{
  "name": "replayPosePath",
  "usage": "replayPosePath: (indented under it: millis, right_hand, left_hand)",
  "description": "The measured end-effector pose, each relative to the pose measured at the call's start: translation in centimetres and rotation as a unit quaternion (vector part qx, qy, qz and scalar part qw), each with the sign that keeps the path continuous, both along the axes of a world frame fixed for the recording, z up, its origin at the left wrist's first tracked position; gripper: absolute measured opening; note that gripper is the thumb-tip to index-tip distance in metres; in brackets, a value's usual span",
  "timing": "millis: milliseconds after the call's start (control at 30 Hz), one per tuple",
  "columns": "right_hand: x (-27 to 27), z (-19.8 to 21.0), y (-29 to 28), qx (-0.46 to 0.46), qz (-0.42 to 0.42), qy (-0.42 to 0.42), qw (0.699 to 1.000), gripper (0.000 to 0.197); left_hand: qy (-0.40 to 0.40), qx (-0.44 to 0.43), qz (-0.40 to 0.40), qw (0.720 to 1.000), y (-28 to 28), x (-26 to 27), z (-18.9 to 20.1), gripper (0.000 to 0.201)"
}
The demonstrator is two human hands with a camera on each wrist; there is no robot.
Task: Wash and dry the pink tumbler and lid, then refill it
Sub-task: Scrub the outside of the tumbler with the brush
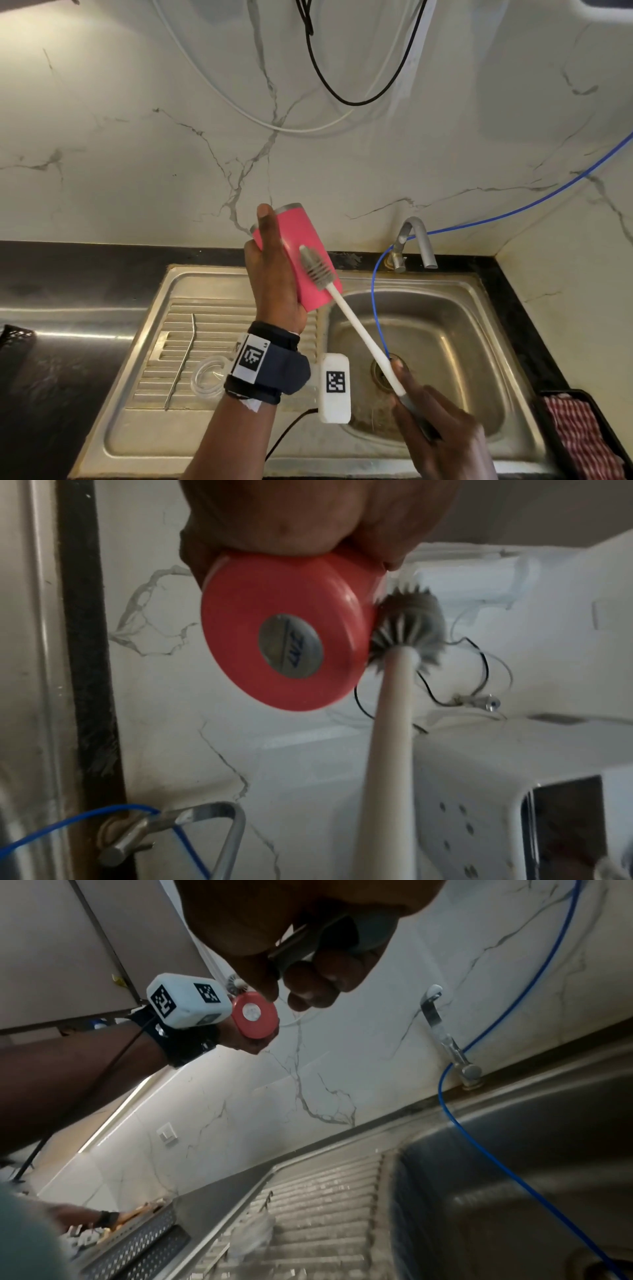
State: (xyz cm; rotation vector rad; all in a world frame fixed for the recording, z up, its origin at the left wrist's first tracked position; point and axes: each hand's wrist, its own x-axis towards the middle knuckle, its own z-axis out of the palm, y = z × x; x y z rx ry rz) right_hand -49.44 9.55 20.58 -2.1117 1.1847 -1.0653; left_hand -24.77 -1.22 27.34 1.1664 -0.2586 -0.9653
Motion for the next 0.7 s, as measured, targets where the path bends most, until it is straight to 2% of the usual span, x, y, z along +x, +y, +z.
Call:
replayPosePath:
  millis: [133, 300, 400, 500, 533, 567, 600, 633, 700]
  right_hand:
    - [0.4, -0.2, -0.7, -0.019, -0.005, 0.013, 1.0, 0.056]
    - [-0.5, 0.0, 0.1, -0.001, 0.032, -0.004, 0.999, 0.043]
    - [0.6, -0.7, -1.7, -0.046, 0.0, 0.001, 0.999, 0.042]
    - [1.7, -1.2, -3.1, -0.086, -0.017, 0.042, 0.995, 0.042]
    - [1.5, -1.5, -3.2, -0.071, 0.004, 0.048, 0.996, 0.044]
    - [0.9, -1.8, -3.3, -0.017, 0.028, 0.044, 0.999, 0.049]
    - [0.6, -1.9, -3.3, 0.002, 0.091, 0.029, 0.995, 0.054]
    - [1.0, -2.4, -3.1, -0.001, 0.091, 0.032, 0.995, 0.052]
    - [1.3, -3.0, -3.9, -0.046, 0.118, 0.082, 0.989, 0.032]
  left_hand:
    - [-0.02, 0.001, -0.005, 1.0, -0.5, -0.3, 0.1, 0.098]
    - [-0.002, 0.009, 0.019, 1.0, -1.0, 1.7, 0.4, 0.097]
    - [-0.017, 0.006, -0.017, 1.0, -1.0, 0.6, 0.3, 0.093]
    - [-0.026, 0.019, -0.039, 0.999, -1.7, -0.1, 0.4, 0.114]
    - [-0.029, 0.021, -0.035, 0.999, -2.1, 0.2, 0.6, 0.12]
    - [-0.028, 0.023, -0.031, 0.999, -2.3, 0.6, 0.7, 0.124]
    - [-0.025, 0.025, -0.024, 0.999, -2.6, 1.1, 0.8, 0.126]
    - [-0.024, 0.028, -0.017, 0.999, -2.7, 1.4, 0.8, 0.124]
    - [-0.026, 0.029, -0.008, 0.999, -2.6, 1.6, 0.9, 0.109]
